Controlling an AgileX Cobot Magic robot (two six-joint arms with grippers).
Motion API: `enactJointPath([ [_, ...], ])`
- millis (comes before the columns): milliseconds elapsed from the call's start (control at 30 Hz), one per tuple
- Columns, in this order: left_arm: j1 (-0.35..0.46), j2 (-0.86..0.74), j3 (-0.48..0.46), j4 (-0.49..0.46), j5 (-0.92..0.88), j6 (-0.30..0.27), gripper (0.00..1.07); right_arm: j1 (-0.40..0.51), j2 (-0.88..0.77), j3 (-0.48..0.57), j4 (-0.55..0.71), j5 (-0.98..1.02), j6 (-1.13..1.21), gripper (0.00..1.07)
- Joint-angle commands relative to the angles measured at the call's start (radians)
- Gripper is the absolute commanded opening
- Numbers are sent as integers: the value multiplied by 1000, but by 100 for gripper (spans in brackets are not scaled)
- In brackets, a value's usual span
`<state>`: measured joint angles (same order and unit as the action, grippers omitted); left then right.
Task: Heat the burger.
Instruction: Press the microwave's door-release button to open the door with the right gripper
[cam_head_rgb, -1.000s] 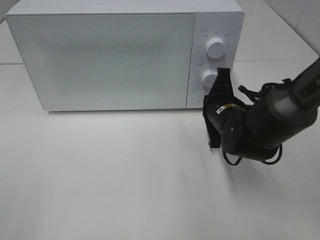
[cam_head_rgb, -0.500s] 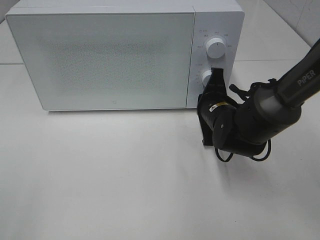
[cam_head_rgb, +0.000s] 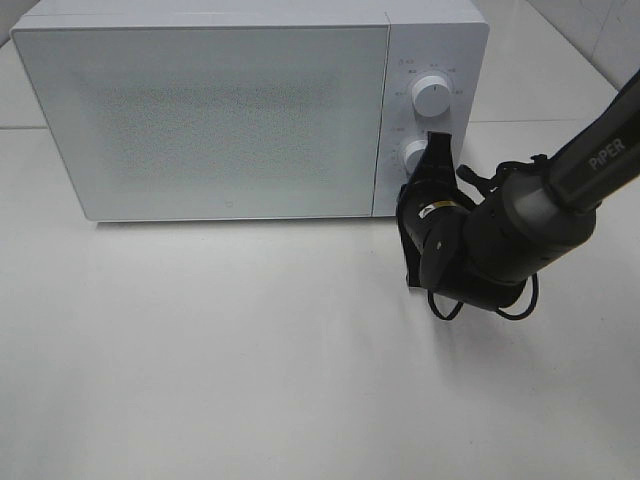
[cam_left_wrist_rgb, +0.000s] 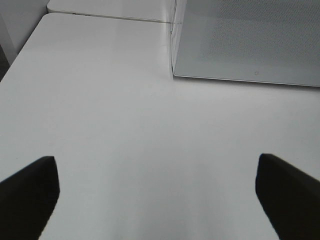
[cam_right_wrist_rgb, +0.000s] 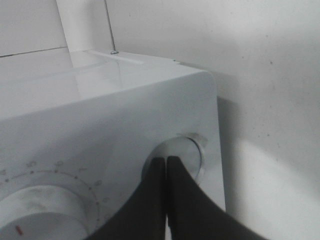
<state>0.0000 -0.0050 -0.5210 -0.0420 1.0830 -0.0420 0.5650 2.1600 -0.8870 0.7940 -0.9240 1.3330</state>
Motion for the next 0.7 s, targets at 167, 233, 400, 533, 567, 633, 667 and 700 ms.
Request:
enactJointPath([
  [167, 1, -12, 1, -9, -14, 1, 100, -6, 17, -48, -7, -38, -10, 0],
  [233, 1, -12, 1, -9, -14, 1, 100, -6, 24, -54, -7, -39, -11, 0],
  [400, 1, -12, 1, -9, -14, 1, 100, -6, 31, -65, -2, -109, -38, 0],
  [533, 1, -12, 1, -9, -14, 1, 100, -6, 34, -88, 2, -147, -50, 0],
  [567, 1, -12, 1, -9, -14, 1, 100, -6, 34, -88, 2, -147, -50, 0],
  [633, 1, -12, 1, -9, -14, 1, 100, -6, 41, -103, 0, -190, -52, 0],
  [667, 1, -12, 1, -9, -14, 1, 100, -6, 45, -110, 0, -203, -53, 0],
  [700, 1, -12, 1, -9, -14, 1, 100, -10, 48, -126, 1, -213, -63, 0],
])
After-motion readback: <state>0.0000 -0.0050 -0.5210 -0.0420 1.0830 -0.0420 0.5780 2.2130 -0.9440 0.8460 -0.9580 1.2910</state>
